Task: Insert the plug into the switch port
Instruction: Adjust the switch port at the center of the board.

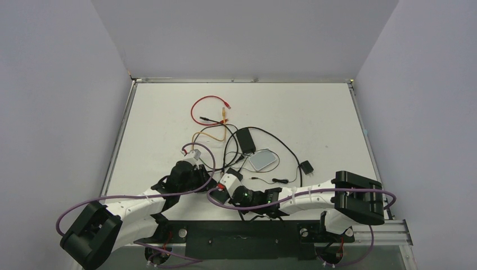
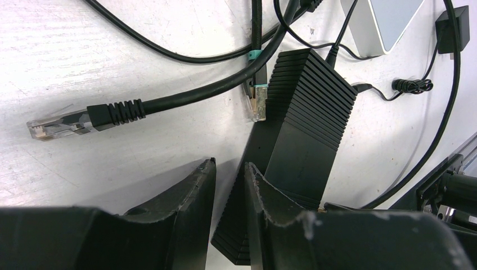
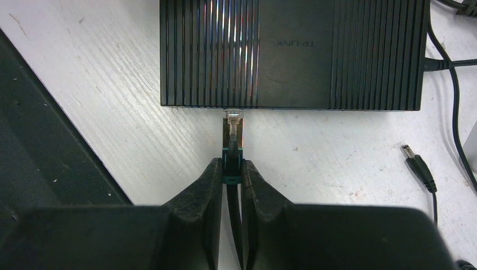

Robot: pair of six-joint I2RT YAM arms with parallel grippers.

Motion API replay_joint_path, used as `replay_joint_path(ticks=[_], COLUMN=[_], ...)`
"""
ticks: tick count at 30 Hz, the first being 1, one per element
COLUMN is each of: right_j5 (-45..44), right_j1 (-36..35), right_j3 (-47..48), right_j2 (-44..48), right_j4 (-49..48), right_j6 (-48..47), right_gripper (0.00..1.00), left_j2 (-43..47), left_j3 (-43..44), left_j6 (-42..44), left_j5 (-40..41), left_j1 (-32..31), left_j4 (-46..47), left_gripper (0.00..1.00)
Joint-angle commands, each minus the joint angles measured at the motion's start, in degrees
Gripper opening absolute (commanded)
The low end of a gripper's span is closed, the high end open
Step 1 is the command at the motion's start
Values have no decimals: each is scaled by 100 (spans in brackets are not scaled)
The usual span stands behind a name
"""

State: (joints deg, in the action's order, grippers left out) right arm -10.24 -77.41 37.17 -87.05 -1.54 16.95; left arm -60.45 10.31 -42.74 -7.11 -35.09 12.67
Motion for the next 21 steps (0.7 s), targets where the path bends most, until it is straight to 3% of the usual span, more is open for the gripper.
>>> replay_joint_path(ticks=[1,21], right_j5=[-110,-552], right_j1=[-95,-264], right_j3=[156,93], right_j2=[-111,-277], right_j4=[-185,-254], right_j6=[163,715], right_gripper=[0,0], left_j2=[5,93], left_j3=[157,132], left_j6=[90,81], left_j5=[-193,-125], left_j1=[-5,-6], left_j4=[70,-18], left_gripper=[24,25])
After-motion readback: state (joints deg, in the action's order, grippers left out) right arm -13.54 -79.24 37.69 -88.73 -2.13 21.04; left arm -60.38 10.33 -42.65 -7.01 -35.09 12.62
